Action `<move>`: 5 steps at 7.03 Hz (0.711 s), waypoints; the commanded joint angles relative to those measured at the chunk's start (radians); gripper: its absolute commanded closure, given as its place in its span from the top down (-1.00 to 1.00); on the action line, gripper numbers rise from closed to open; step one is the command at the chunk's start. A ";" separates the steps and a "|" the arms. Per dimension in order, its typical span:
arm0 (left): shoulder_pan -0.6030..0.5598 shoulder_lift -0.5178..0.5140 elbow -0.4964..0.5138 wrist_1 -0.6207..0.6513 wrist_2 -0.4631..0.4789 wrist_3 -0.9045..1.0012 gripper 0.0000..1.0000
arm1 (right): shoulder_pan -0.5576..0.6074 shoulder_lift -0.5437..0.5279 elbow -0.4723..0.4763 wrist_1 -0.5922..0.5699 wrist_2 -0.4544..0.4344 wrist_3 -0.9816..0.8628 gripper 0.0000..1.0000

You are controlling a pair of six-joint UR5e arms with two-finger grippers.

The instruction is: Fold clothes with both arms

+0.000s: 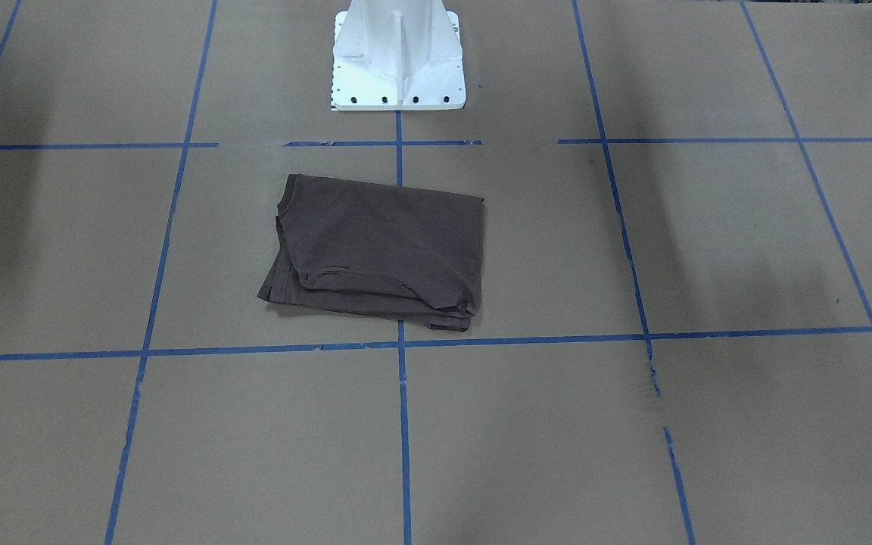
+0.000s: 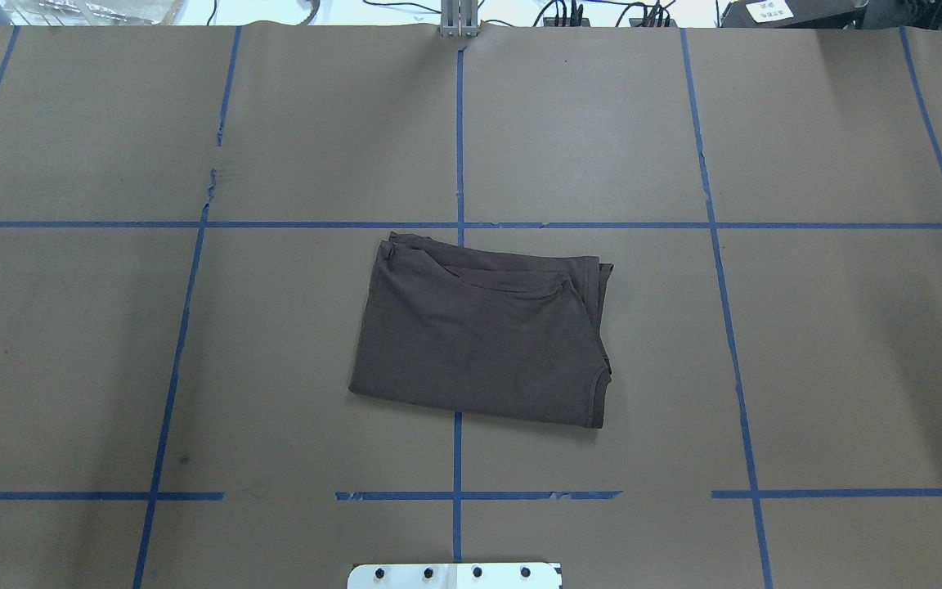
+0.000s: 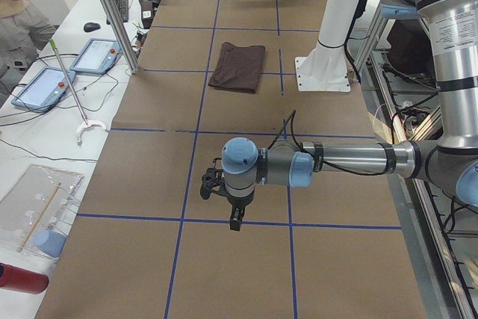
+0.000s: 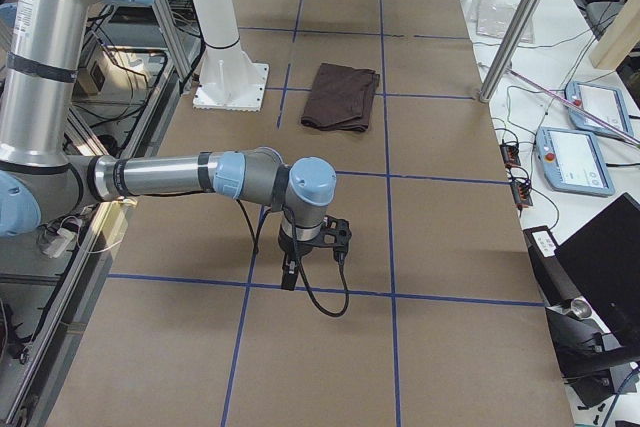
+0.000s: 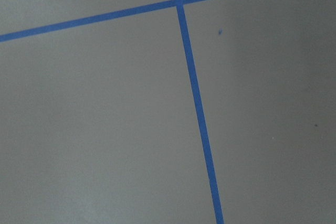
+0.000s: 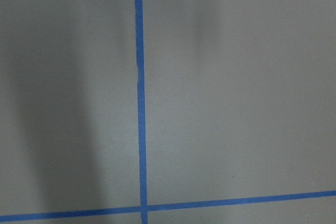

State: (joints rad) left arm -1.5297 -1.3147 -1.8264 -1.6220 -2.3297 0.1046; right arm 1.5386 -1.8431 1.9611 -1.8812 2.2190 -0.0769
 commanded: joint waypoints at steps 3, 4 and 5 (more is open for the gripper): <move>0.000 -0.005 -0.021 0.007 0.000 -0.005 1.00 | 0.000 0.018 0.012 0.001 -0.001 -0.009 1.00; 0.000 -0.005 -0.021 0.007 0.003 -0.006 1.00 | 0.000 0.018 0.012 0.001 -0.001 -0.009 1.00; 0.000 -0.006 -0.022 0.007 0.003 -0.008 1.00 | 0.000 0.018 0.009 0.001 -0.001 -0.006 1.00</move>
State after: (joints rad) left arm -1.5294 -1.3197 -1.8471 -1.6154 -2.3282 0.0989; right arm 1.5386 -1.8256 1.9718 -1.8807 2.2182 -0.0845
